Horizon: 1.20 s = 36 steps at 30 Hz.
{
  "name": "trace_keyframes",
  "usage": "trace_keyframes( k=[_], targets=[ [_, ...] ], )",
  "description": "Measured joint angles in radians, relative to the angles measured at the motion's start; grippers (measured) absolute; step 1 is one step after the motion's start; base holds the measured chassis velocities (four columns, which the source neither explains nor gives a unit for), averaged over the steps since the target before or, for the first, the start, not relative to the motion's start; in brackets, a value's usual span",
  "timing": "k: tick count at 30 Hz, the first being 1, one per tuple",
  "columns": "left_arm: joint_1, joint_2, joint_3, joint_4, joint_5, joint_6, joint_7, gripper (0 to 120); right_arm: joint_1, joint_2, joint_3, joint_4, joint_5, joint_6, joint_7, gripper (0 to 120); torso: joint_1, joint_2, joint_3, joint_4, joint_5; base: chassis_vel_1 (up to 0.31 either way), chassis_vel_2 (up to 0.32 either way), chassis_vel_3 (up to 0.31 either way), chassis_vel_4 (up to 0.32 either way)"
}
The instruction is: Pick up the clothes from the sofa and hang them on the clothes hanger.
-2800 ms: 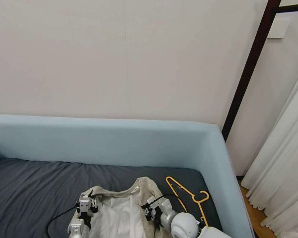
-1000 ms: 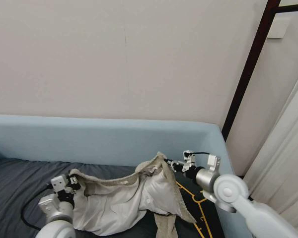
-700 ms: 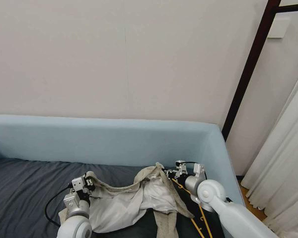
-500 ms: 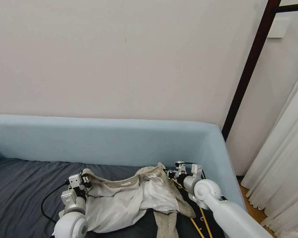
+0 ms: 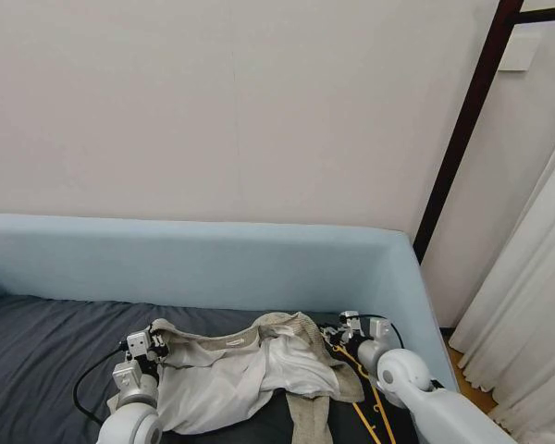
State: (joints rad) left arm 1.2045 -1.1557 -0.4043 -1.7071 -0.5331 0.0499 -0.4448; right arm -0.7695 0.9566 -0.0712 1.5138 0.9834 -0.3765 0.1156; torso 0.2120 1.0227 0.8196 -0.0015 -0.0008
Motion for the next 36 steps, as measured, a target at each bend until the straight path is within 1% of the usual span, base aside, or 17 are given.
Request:
trace_keyframes(
  k=[4,5,6,7,8,11,12,15,17,24,27,29,30,32,33,34,36],
  targets=[
    [0.007,0.000,-0.001,-0.009,0.002,-0.003,0.001,0,-0.037,-0.030,0.018,-0.018,-0.020,-0.030,0.004,61,0.000,0.000,0.000,0.0006,0.0001,0.000,0.000,0.000,0.000],
    [0.010,0.000,-0.002,-0.012,0.004,-0.004,0.001,0,-0.046,-0.034,0.020,-0.029,-0.030,-0.035,0.004,64,0.000,0.000,0.000,0.0006,0.0002,0.000,0.000,0.000,0.000],
    [0.010,0.000,-0.002,-0.012,0.004,-0.004,0.001,0,-0.046,-0.034,0.020,-0.029,-0.030,-0.035,0.004,64,0.000,0.000,0.000,0.0006,0.0002,0.000,0.000,0.000,0.000],
    [0.014,0.001,-0.002,-0.015,0.006,-0.005,0.002,0,-0.061,-0.040,0.024,-0.045,-0.043,-0.042,0.000,68,0.000,0.000,0.000,0.0004,0.0002,0.000,0.000,0.000,0.000],
    [0.017,0.001,-0.002,-0.018,0.009,-0.007,0.004,0,-0.076,-0.043,0.031,-0.065,-0.059,-0.045,-0.007,74,0.000,0.000,0.000,0.0003,0.0001,0.000,0.000,0.000,0.000],
    [0.024,0.000,-0.001,-0.021,0.019,-0.011,0.007,0,-0.102,-0.047,0.041,-0.134,-0.122,-0.045,-0.038,86,0.000,0.000,0.000,0.0000,0.0002,0.000,0.000,0.000,0.000],
    [0.024,0.000,-0.001,-0.021,0.019,-0.011,0.007,0,-0.102,-0.047,0.041,-0.134,-0.122,-0.045,-0.038,86,0.000,0.000,0.000,0.0000,0.0002,0.000,0.000,0.000,0.000],
    [0.028,-0.003,0.001,-0.028,0.023,-0.012,0.008,0,-0.111,-0.041,0.042,-0.191,-0.162,-0.030,-0.061,98,0.000,0.000,0.000,0.0002,0.0001,0.000,0.000,0.000,0.000],
    [0.031,-0.003,0.001,-0.032,0.023,-0.012,0.008,0,-0.112,-0.034,0.041,-0.211,-0.182,-0.022,-0.070,100,0.000,0.000,0.000,0.0004,0.0002,0.000,0.000,0.000,0.000],
    [0.033,-0.008,0.000,-0.034,0.023,-0.012,0.010,0,-0.114,-0.019,0.034,-0.254,-0.218,0.000,-0.091,100,0.000,0.000,0.000,0.0004,0.0000,0.000,0.000,0.000,0.000],
    [0.034,-0.013,0.000,-0.034,0.024,-0.013,0.011,0,-0.121,-0.010,0.020,-0.255,-0.239,0.009,-0.097,88,0.000,0.000,0.000,0.0003,0.0000,0.000,0.000,0.000,0.000],
    [0.035,-0.013,0.000,-0.034,0.024,-0.013,0.011,0,-0.122,-0.008,0.018,-0.255,-0.241,0.009,-0.098,86,0.000,0.000,0.000,0.0003,0.0000,0.000,0.000,0.000,0.000],
    [0.035,-0.013,0.000,-0.034,0.024,-0.014,0.011,0,-0.123,-0.004,0.013,-0.257,-0.245,0.011,-0.098,79,0.000,0.000,0.000,0.0003,0.0000,0.000,0.000,0.000,0.000],
    [0.035,-0.013,-0.001,-0.034,0.024,-0.015,0.012,0,-0.123,0.003,0.007,-0.269,-0.250,0.014,-0.101,71,0.000,0.000,0.000,0.0004,0.0000,0.000,0.000,0.000,0.000],
    [0.035,-0.013,-0.002,-0.034,0.024,-0.016,0.012,0,-0.123,0.007,0.007,-0.276,-0.250,0.016,-0.102,68,0.000,0.000,0.000,0.0003,0.0000,0.000,0.000,0.000,0.000],
    [0.035,-0.013,-0.002,-0.034,0.024,-0.016,0.012,0,-0.123,0.007,0.007,-0.276,-0.250,0.016,-0.102,68,0.000,0.000,0.000,0.0003,0.0000,0.000,0.000,0.000,0.000],
    [0.036,-0.011,-0.003,-0.034,0.024,-0.016,0.013,0,-0.123,0.014,0.007,-0.289,-0.247,0.019,-0.104,57,0.000,0.000,0.000,0.0004,0.0000,0.000,0.000,0.000,0.000]
  ],
)
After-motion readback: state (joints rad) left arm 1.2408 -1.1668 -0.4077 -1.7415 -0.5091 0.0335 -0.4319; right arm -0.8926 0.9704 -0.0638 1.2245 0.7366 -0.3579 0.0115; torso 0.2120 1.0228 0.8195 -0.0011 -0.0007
